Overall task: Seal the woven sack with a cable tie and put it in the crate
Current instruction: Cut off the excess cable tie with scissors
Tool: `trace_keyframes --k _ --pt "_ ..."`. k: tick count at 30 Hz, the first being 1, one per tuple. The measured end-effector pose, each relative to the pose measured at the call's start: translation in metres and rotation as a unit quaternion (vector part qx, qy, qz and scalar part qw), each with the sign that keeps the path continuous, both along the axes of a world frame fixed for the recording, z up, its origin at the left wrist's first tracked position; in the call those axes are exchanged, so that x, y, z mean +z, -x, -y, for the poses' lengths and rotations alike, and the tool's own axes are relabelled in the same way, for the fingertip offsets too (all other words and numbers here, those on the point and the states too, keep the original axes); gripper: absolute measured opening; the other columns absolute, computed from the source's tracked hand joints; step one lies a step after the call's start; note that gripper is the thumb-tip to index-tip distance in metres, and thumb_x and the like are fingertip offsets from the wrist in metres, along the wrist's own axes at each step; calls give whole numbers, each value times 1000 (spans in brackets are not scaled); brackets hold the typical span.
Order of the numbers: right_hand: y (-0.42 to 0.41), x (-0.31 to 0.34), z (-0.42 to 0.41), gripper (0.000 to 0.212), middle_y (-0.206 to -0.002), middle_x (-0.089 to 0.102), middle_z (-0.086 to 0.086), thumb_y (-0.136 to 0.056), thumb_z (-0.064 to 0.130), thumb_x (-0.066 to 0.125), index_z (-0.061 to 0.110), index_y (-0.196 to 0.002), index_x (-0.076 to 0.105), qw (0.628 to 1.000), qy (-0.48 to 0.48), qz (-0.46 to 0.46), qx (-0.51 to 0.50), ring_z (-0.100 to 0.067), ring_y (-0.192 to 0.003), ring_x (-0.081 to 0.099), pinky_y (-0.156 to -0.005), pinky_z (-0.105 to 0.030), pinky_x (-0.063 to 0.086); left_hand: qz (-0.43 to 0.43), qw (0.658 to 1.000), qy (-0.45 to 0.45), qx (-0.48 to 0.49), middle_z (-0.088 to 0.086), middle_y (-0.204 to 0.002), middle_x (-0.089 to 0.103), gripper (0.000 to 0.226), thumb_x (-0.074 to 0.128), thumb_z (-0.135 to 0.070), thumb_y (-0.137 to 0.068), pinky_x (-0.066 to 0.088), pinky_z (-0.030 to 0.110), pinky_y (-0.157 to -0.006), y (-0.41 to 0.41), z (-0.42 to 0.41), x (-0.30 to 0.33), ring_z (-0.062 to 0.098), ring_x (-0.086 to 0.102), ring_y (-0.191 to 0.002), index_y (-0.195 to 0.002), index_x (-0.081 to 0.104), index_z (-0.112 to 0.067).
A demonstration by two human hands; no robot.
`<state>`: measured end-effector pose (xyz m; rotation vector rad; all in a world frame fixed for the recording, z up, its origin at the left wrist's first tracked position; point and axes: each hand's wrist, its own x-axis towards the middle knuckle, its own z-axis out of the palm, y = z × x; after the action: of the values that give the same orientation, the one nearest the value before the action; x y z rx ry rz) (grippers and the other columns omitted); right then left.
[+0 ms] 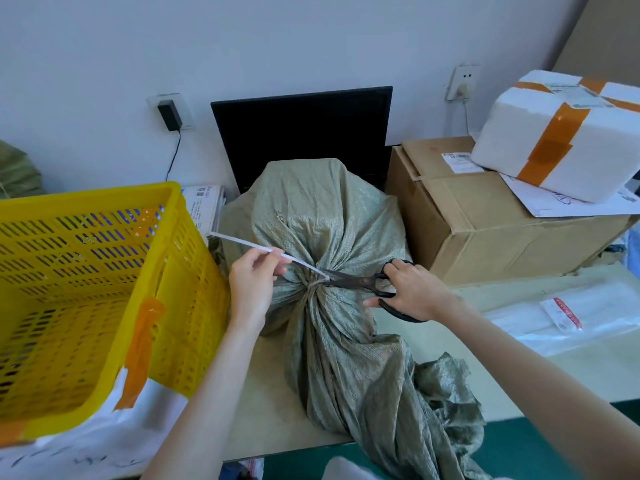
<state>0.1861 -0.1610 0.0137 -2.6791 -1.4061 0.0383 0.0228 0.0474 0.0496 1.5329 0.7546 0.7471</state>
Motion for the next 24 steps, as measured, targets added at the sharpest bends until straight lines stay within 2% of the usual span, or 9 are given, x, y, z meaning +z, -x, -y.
trace_keyframes --k 3,6,9,13,17,24 --pt "-3 2 -4 84 -106 54 -6 -69 85 36 10 -105 52 1000 20 -14 4 -28 -99 55 -81 -35 39 2 1000 20 1 6 -79 74 16 58 -12 -92 47 24 -65 3 1 4 12 62 -69 -81 70 -14" --pt "-3 4 -9 81 -110 53 -8 -72 81 41 10 -109 52 999 50 -15 5 -28 -103 55 -86 -38 41 -2 1000 24 -18 4 -78 74 16 57 -12 -92 48 19 -63 5 2 7 6 64 -66 -85 71 -10" --pt "-3 9 -17 81 -111 53 -9 -74 80 41 8 -112 51 997 78 -14 10 -30 -104 55 -84 -38 41 -5 999 12 -45 2 -75 73 17 58 -11 -92 48 13 -60 5 2 11 1 62 -62 -86 73 -6" --pt "-5 16 -25 85 -113 53 -10 -74 81 38 8 -117 51 995 99 -6 29 -30 -106 54 -86 -38 43 -10 997 2 -71 5 -78 74 19 57 -11 -92 48 12 -59 5 -1 16 2 62 -64 -86 74 -9" --pt "-7 22 -29 86 -113 56 -11 -77 80 35 7 -118 51 990 127 32 53 -30 -105 57 -85 -39 45 -7 996 3 -89 6 -78 74 19 55 -9 -93 47 11 -58 3 -2 21 1 62 -63 -89 74 -5" --pt "-14 27 -31 84 -104 62 -11 -78 80 30 5 -105 56 973 162 119 113 -32 -96 62 -78 -38 47 -6 995 18 -98 9 -79 74 19 55 -10 -93 49 13 -60 -1 -3 23 6 63 -65 -86 74 -7"
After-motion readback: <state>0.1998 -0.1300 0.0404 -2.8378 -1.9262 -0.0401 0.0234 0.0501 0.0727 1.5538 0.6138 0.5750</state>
